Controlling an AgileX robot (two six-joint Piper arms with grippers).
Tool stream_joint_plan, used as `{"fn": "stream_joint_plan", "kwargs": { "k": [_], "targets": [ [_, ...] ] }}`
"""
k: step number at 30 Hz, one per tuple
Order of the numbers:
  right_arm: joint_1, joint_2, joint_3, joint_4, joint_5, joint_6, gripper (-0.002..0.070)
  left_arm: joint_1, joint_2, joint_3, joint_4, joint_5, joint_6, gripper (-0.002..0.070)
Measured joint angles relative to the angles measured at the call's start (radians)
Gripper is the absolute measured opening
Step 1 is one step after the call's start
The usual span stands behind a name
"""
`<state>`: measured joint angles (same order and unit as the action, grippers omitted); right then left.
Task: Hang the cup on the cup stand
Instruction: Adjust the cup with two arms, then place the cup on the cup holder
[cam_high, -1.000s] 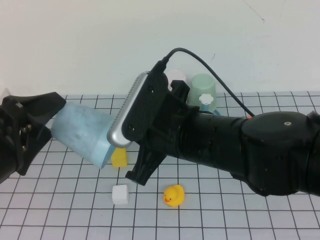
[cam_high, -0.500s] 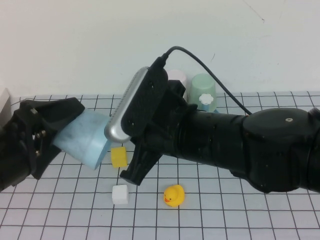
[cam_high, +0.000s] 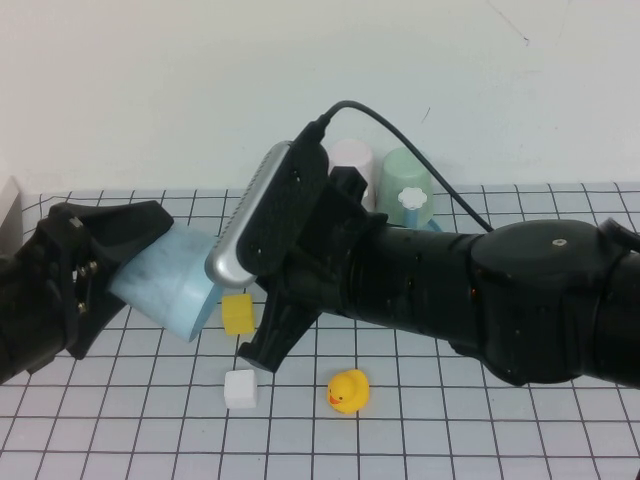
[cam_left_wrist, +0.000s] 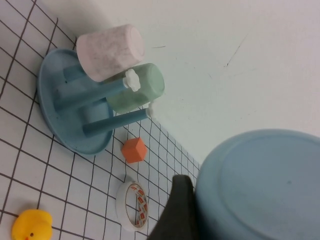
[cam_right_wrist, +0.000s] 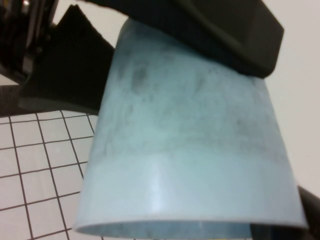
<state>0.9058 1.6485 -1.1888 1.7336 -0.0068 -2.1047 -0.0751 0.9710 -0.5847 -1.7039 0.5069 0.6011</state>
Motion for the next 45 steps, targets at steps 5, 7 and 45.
{"fn": "stream_joint_plan", "kwargs": {
  "k": [5,7,45],
  "targets": [
    [0.0,0.002,0.0,0.0,0.0,0.0,0.0025,0.0,0.0,0.0,0.0,-0.002,0.014,0.0582],
    [0.0,0.002,0.0,0.0,0.007,-0.002,0.0031,0.0,0.0,0.0,0.0,-0.002,0.028,0.0582],
    [0.0,-0.472,0.449,0.0,-0.007,0.057,0.0029,0.0,0.033,-0.278,0.004,0.005,0.728,0.0578]
  ]
}}
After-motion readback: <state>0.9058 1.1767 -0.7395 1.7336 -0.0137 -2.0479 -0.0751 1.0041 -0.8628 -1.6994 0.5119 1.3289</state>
